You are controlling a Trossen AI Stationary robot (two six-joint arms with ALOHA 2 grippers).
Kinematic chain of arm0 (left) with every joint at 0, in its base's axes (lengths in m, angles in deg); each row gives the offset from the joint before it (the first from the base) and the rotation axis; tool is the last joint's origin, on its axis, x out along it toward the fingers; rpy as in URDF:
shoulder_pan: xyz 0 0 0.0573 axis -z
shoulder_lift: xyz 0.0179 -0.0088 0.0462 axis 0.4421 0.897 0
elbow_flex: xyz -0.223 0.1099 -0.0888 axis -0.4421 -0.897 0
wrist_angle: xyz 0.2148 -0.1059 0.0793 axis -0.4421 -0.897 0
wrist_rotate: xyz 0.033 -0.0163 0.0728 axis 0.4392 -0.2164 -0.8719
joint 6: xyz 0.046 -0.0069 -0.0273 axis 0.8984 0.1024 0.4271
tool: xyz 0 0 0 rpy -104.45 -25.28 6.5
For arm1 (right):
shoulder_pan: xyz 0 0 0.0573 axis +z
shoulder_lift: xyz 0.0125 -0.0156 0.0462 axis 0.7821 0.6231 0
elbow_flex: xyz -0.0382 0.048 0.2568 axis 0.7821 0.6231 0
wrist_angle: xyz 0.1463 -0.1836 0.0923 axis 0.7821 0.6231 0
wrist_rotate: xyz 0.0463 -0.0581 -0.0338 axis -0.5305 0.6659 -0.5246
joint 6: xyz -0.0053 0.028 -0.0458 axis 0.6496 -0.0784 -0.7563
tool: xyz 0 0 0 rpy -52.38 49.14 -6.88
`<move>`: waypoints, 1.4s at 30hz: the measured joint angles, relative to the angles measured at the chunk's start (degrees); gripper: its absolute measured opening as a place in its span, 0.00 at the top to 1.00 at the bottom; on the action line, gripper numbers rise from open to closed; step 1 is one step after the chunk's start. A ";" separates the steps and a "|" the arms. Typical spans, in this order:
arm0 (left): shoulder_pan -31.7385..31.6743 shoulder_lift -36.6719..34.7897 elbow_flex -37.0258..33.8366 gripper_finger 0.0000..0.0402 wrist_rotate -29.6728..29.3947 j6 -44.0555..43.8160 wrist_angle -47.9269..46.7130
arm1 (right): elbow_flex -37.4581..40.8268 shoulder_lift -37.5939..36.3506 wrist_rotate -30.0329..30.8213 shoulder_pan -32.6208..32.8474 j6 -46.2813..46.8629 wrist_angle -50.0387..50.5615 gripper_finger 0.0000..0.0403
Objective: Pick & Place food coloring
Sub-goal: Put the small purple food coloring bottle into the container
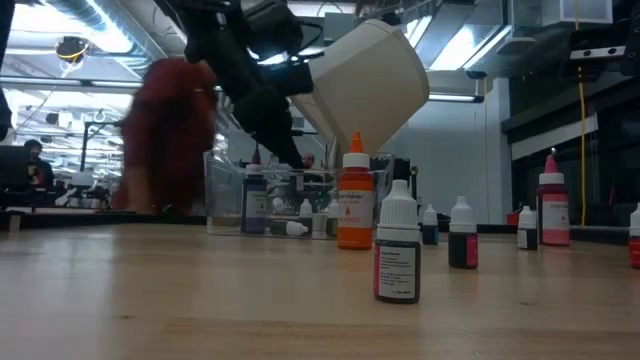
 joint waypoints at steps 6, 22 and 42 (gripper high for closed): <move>0.00 2.83 0.00 0.86 0.00 0.28 0.85 | 0.00 -0.01 0.00 -0.01 -0.01 0.01 0.89; -1.94 4.94 0.00 0.86 -0.02 0.86 0.73 | -0.01 0.00 0.00 0.00 -0.01 0.00 0.89; -2.32 6.45 0.00 0.86 2.28 1.88 0.78 | 0.00 0.00 0.00 -0.01 -0.01 0.01 0.89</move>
